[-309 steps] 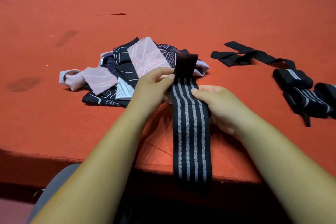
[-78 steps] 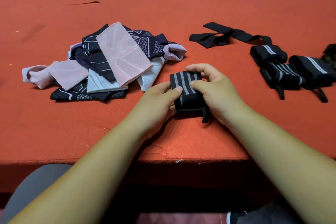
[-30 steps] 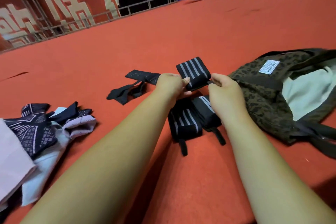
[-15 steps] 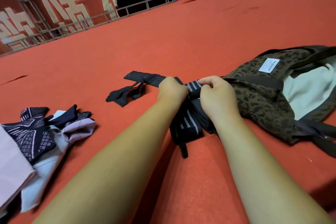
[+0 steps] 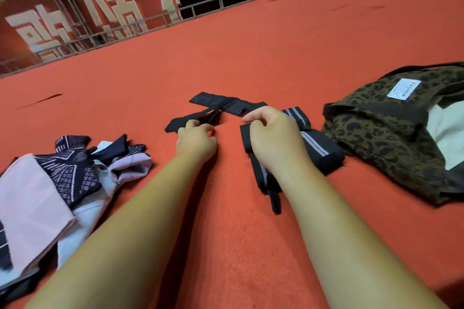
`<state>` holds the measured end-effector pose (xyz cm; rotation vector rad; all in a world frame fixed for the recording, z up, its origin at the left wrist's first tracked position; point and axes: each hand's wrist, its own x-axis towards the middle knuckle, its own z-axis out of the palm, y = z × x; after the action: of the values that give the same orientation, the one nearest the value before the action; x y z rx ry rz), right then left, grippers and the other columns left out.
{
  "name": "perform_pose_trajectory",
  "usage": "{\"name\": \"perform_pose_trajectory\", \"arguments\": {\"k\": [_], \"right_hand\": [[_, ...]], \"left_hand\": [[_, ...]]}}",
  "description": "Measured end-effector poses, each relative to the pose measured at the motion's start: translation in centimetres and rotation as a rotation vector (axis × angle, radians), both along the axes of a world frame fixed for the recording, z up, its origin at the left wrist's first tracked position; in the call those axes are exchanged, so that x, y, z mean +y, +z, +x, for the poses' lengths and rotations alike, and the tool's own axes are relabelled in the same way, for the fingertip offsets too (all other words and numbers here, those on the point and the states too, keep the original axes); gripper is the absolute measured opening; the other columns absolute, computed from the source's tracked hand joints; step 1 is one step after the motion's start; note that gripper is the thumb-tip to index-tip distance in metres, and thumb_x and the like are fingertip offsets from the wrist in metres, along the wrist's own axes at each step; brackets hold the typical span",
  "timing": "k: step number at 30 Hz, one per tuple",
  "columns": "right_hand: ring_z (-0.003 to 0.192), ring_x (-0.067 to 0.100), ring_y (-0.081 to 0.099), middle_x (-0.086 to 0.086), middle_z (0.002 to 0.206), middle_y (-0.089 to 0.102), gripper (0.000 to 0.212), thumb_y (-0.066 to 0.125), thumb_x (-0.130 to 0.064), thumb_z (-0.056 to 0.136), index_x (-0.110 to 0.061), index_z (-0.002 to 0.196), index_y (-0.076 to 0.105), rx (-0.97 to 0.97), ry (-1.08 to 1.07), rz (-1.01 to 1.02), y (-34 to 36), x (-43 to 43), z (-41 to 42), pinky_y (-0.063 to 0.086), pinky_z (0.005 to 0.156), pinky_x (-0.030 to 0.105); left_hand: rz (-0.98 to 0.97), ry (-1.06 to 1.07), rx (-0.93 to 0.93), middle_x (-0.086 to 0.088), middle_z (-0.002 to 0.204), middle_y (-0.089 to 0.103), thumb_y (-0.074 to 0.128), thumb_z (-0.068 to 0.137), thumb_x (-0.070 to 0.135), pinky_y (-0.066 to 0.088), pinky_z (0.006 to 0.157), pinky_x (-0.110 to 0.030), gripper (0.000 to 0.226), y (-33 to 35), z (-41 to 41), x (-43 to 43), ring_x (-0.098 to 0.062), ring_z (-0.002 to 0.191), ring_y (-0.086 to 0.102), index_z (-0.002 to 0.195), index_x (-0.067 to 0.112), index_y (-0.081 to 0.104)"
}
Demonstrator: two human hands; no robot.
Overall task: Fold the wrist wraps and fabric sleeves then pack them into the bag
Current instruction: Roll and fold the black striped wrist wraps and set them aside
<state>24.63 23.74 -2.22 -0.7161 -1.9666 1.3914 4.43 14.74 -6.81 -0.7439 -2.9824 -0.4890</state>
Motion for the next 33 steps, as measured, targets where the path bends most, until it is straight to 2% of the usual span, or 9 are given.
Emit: {"name": "perform_pose_trajectory", "arguments": {"k": [6, 11, 15, 18, 20, 24, 26, 29, 33], "right_hand": [[0.06, 0.003, 0.049, -0.008, 0.088, 0.061, 0.038, 0.044, -0.009, 0.097, -0.032, 0.102, 0.075, -0.013, 0.0, 0.008, -0.2, -0.4, -1.1, 0.039, 0.054, 0.02], [0.043, 0.002, 0.045, -0.012, 0.072, 0.055, 0.038, 0.045, -0.009, 0.097, -0.031, 0.103, 0.075, -0.043, -0.011, 0.0, -0.4, -0.3, -1.3, 0.031, 0.042, 0.015], [0.035, 0.003, 0.043, -0.009, 0.065, 0.054, 0.037, 0.045, -0.01, 0.099, -0.031, 0.103, 0.075, -0.054, -0.01, -0.015, -0.2, -0.6, -1.3, 0.03, 0.036, 0.015], [0.036, 0.003, 0.042, -0.009, 0.063, 0.056, 0.037, 0.045, -0.01, 0.098, -0.032, 0.103, 0.075, -0.05, -0.006, -0.014, 0.0, -1.1, -1.3, 0.032, 0.037, 0.017], [0.039, 0.004, 0.043, -0.009, 0.064, 0.057, 0.037, 0.045, -0.011, 0.098, -0.032, 0.101, 0.075, -0.038, -0.005, -0.008, 0.2, -1.5, -1.4, 0.033, 0.04, 0.018], [0.041, 0.004, 0.045, -0.01, 0.063, 0.059, 0.036, 0.046, -0.011, 0.096, -0.032, 0.098, 0.075, -0.011, 0.007, -0.008, 0.5, -2.6, -1.6, 0.037, 0.048, 0.024], [0.045, 0.005, 0.047, -0.01, 0.068, 0.064, 0.035, 0.047, -0.012, 0.095, -0.032, 0.099, 0.076, -0.008, 0.006, 0.005, 0.6, -3.3, -1.7, 0.039, 0.054, 0.026], [0.069, 0.006, 0.06, -0.011, 0.091, 0.071, 0.032, 0.051, -0.013, 0.095, -0.032, 0.107, 0.075, -0.004, 0.027, 0.029, 1.0, -4.2, -1.8, 0.046, 0.069, 0.029], [0.105, 0.013, 0.065, -0.01, 0.121, 0.066, 0.041, 0.057, -0.013, 0.092, -0.037, 0.123, 0.066, 0.016, 0.06, 0.117, 1.4, -5.5, -1.8, 0.054, 0.097, 0.037]], "left_hand": [[0.037, 0.018, -0.021, -0.008, 0.167, 0.029, 0.051, 0.101, 0.034, 0.034, 0.12, -0.045, 0.046, -0.6, -0.9, 0.1, -0.038, 0.145, 0.035, 0.146, 0.033, 0.064], [0.025, -0.007, -0.029, -0.006, 0.178, 0.017, 0.041, 0.105, 0.036, 0.025, 0.127, -0.046, 0.066, -1.6, -1.2, 0.1, -0.035, 0.159, 0.024, 0.168, 0.023, 0.031], [0.25, -0.008, -0.039, -0.011, 0.164, 0.045, 0.058, 0.1, 0.025, 0.032, 0.12, -0.035, 0.06, -1.1, -1.0, -0.8, -0.026, 0.153, 0.038, 0.155, 0.004, 0.046], [0.526, 0.022, -0.147, -0.002, 0.158, 0.057, 0.065, 0.091, 0.025, 0.042, 0.122, -0.04, 0.068, -1.0, -1.5, -2.3, -0.022, 0.144, 0.055, 0.157, 0.015, 0.052], [0.779, 0.013, -0.303, 0.006, 0.145, 0.067, 0.07, 0.093, 0.022, 0.058, 0.106, -0.041, 0.064, -0.9, -1.5, -3.5, -0.015, 0.124, 0.069, 0.156, 0.024, 0.056], [1.03, -0.078, -0.428, 0.006, 0.14, 0.07, 0.07, 0.103, 0.016, 0.051, 0.099, -0.012, 0.047, 0.6, 0.4, -5.5, 0.004, 0.121, 0.066, 0.15, 0.021, 0.063], [1.052, -0.156, -0.404, 0.007, 0.141, 0.069, 0.066, 0.106, 0.018, 0.046, 0.11, -0.015, 0.038, 1.7, 1.2, -6.5, 0.008, 0.126, 0.062, 0.144, 0.022, 0.068], [1.128, -0.255, -0.496, -0.001, 0.138, 0.073, 0.068, 0.104, 0.02, 0.041, 0.124, -0.039, 0.028, 4.2, 2.9, -8.3, -0.014, 0.137, 0.062, 0.131, 0.025, 0.076], [1.186, -0.307, -0.59, -0.009, 0.117, 0.08, 0.063, 0.102, 0.004, 0.053, 0.11, -0.037, 0.026, 7.1, 5.9, -10.8, -0.022, 0.115, 0.073, 0.117, 0.017, 0.08]]}}
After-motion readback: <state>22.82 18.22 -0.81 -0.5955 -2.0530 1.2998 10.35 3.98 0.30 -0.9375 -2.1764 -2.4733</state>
